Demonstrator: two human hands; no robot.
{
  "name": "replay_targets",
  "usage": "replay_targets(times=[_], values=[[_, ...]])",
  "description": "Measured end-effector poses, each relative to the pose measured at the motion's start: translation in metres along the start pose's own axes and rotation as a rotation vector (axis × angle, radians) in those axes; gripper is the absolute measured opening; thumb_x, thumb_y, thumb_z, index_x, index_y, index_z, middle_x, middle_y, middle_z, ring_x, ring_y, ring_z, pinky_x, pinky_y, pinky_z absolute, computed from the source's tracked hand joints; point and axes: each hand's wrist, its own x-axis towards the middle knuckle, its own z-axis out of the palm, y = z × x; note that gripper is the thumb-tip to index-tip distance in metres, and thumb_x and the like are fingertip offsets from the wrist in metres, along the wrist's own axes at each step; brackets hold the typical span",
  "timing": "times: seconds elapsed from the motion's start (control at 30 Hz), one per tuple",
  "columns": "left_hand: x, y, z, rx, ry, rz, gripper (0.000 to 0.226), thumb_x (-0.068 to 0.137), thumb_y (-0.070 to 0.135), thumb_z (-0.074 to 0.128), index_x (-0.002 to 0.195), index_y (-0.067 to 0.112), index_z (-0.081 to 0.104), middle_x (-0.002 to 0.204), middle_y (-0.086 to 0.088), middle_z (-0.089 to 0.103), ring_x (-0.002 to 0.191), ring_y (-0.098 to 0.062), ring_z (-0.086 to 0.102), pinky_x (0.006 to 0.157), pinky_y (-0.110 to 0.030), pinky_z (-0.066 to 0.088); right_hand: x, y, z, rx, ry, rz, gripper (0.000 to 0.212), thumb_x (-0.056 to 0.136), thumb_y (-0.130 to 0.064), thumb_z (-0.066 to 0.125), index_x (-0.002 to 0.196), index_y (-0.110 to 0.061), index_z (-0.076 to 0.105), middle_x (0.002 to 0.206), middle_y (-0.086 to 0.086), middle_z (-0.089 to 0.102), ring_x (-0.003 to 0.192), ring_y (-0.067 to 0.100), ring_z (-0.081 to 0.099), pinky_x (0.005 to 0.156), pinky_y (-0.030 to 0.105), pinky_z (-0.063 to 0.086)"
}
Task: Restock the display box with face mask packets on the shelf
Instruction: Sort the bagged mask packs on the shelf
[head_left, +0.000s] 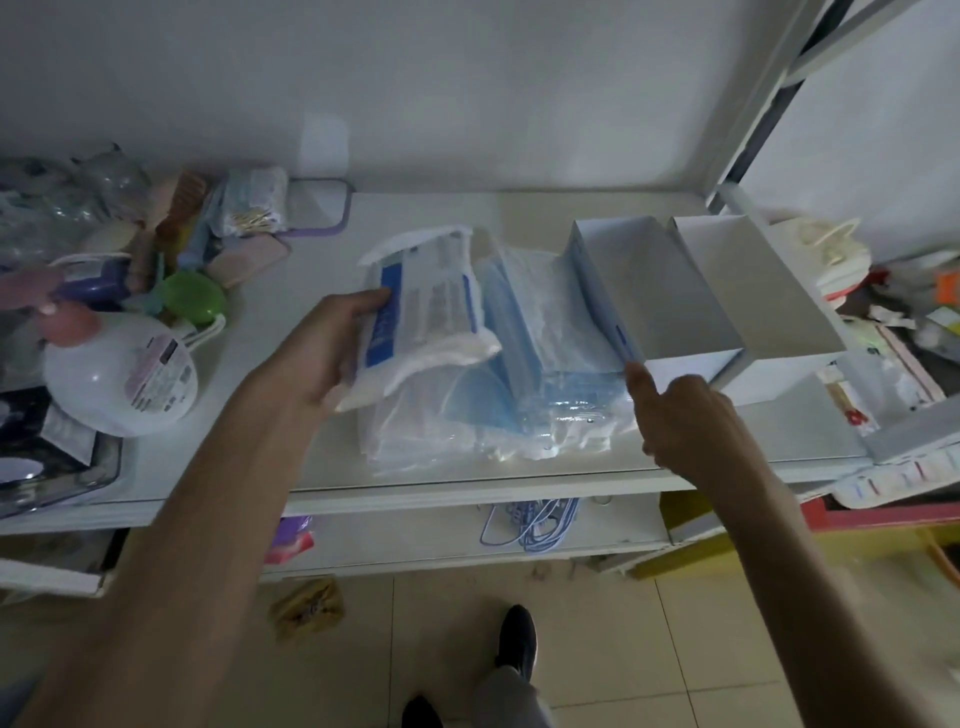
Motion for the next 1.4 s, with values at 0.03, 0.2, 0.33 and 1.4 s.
replay_targets(times=[0.03, 0.2, 0.33, 1.4], values=[[0.002, 0.0, 0.01, 0.077, 0.01, 0.024, 0.03, 0.094, 0.033, 0.057, 0.11, 0.011, 0.07, 0.088, -0.005, 0.076, 0.073, -0.02, 0.073, 0.078, -0.033, 0.058, 0.003, 0.0, 0.003, 0.066, -0.023, 0.035, 0.083, 0.075, -0.079, 0.026, 0.099, -0.008, 0.063, 0.094, 0.018, 0.069, 0.087, 0.037, 0.066, 0.084, 0.049, 0.054], [0.014, -0.007, 0.045, 0.363, 0.105, 0.105, 0.034, 0.078, 0.022, 0.08, 0.108, 0.012, 0.071, 0.094, -0.006, 0.077, 0.075, -0.02, 0.075, 0.054, -0.03, 0.06, 0.001, -0.009, 0.018, 0.276, 0.078, -0.056, 0.052, 0.089, -0.05, 0.055, 0.07, -0.003, 0.065, 0.064, 0.01, 0.059, 0.069, 0.031, 0.055, 0.061, 0.031, 0.04], [0.018, -0.017, 0.045, 0.39, 0.149, 0.117, 0.033, 0.077, 0.022, 0.081, 0.107, 0.015, 0.071, 0.095, -0.002, 0.077, 0.079, -0.019, 0.075, 0.069, -0.035, 0.061, -0.001, -0.012, 0.025, 0.409, 0.108, -0.156, 0.034, 0.088, -0.034, 0.066, 0.109, -0.008, 0.068, 0.09, 0.006, 0.068, 0.079, 0.022, 0.059, 0.065, 0.026, 0.045], [0.009, -0.002, -0.001, 0.447, 0.286, 0.174, 0.026, 0.079, 0.043, 0.071, 0.092, 0.021, 0.076, 0.088, -0.003, 0.078, 0.082, -0.028, 0.074, 0.079, -0.041, 0.056, -0.001, -0.021, 0.026, 0.428, -0.076, 0.052, 0.074, 0.075, -0.054, 0.074, 0.125, -0.005, 0.05, 0.114, 0.007, 0.061, 0.1, 0.024, 0.061, 0.081, 0.034, 0.052]])
